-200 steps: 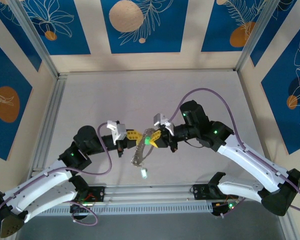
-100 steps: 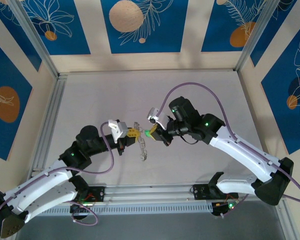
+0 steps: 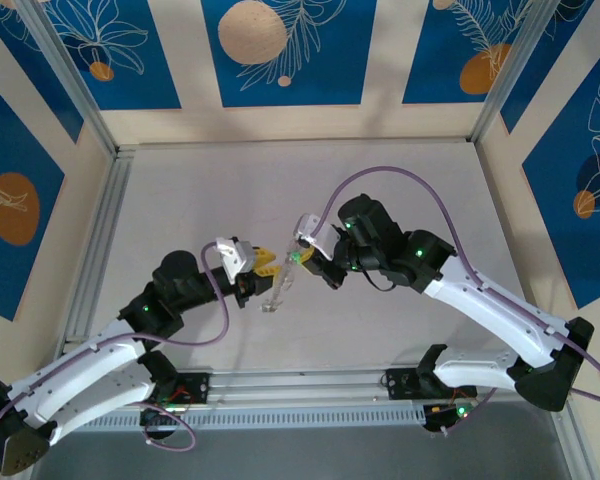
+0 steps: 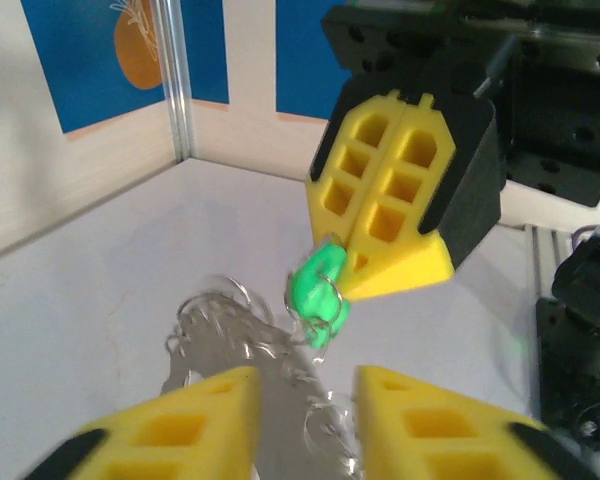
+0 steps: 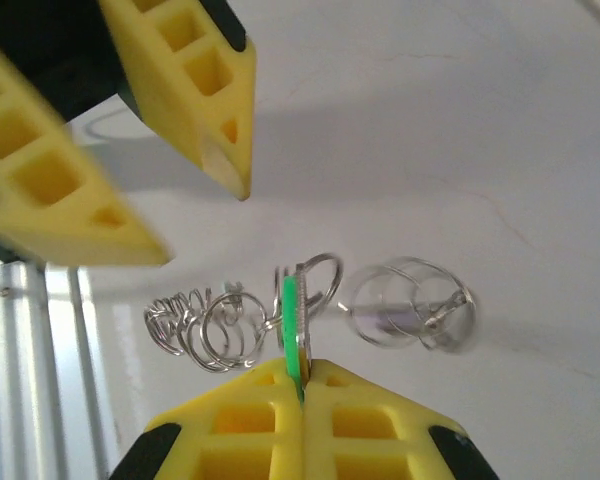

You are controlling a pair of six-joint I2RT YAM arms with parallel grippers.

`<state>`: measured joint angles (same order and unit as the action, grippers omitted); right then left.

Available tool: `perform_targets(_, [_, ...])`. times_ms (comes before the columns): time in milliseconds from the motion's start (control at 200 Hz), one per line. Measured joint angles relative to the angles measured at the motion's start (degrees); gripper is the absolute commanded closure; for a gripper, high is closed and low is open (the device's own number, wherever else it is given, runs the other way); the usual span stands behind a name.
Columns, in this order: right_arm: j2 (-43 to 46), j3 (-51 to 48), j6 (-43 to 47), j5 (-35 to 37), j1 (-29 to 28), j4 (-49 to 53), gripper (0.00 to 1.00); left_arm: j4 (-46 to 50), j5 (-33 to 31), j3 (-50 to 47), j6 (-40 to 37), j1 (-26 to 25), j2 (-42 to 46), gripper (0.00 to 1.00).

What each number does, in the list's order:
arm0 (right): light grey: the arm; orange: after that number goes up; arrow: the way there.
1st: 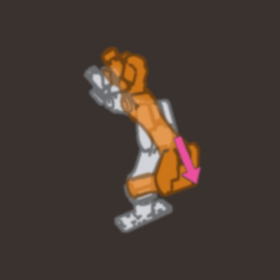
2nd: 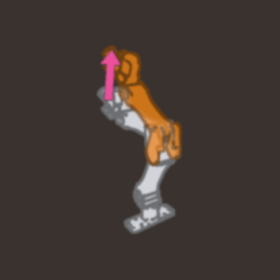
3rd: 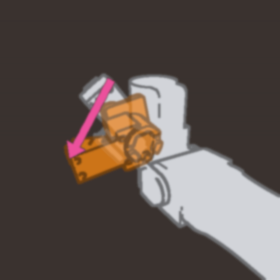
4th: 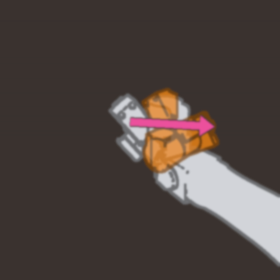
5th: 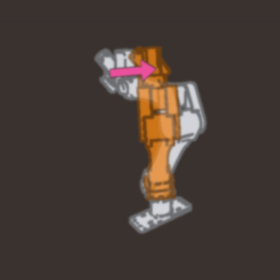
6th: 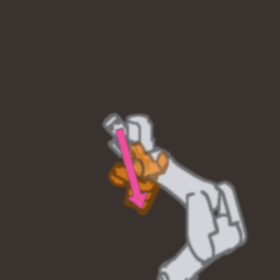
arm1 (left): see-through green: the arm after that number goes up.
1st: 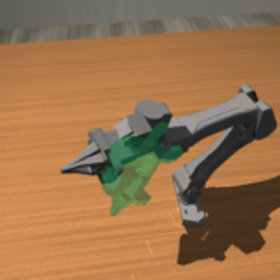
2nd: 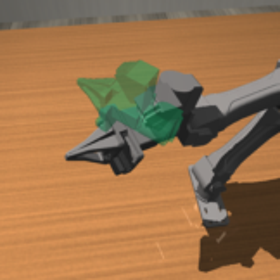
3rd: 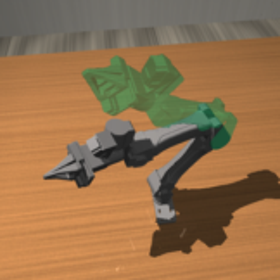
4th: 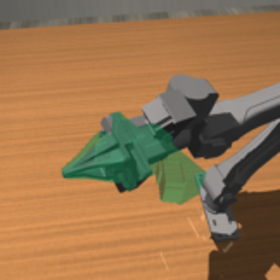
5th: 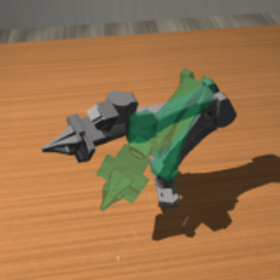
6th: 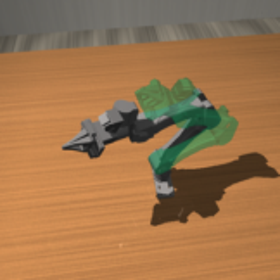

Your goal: Put the keys on the keyring

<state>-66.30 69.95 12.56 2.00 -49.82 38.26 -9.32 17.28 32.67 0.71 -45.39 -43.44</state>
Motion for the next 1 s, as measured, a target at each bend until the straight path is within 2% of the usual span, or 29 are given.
perform_targets(65, [-0.6, 1.2, 0.6, 1.2, 0.0, 0.3, 1.00, 0.0, -0.4, 0.0, 0.2, 0.0, -0.2, 0.54])
perform_targets(245, [-1.9, 2.9, 2.1, 2.8, 0.0, 0.4, 1.00, 0.0, -2.4, -0.2, 0.4, 0.0, 0.5, 0.50])
perform_targets(445, [-4.2, 4.0, 2.5, 3.8, 0.0, 1.5, 1.00, 0.5, -7.2, -0.8, 0.9, 0.0, 1.4, 0.39])
perform_targets(690, [-10.2, 5.7, 2.7, 3.6, 0.6, 1.5, 1.00, 0.5, -12.1, -2.4, 0.9, 0.0, 1.4, 0.37])
perform_targets(1000, [-20.9, 5.8, 1.9, 0.8, 4.5, -2.3, 1.00, 2.3, -20.6, -3.4, 0.9, 0.0, 4.4, 0.35])
